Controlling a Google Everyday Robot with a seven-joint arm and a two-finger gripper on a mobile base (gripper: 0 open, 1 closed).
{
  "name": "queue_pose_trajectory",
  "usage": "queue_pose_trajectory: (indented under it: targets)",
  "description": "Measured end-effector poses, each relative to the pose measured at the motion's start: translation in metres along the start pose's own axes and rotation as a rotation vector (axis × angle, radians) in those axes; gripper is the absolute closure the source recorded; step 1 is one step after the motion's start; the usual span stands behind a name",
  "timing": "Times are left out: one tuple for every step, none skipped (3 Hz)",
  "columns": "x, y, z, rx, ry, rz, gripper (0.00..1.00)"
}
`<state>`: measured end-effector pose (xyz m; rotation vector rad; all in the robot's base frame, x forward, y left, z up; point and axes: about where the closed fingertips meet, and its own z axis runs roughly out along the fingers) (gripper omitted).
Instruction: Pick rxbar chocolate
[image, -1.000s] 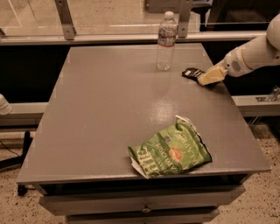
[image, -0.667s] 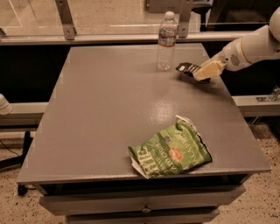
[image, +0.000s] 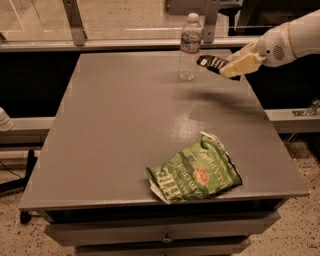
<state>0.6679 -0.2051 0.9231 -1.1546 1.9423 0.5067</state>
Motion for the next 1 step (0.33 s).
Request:
queue_pose_trajectory:
  targets:
    - [-0.0016,0.0012,-0.0001,-0.005,-0.003,-0.001,1.0]
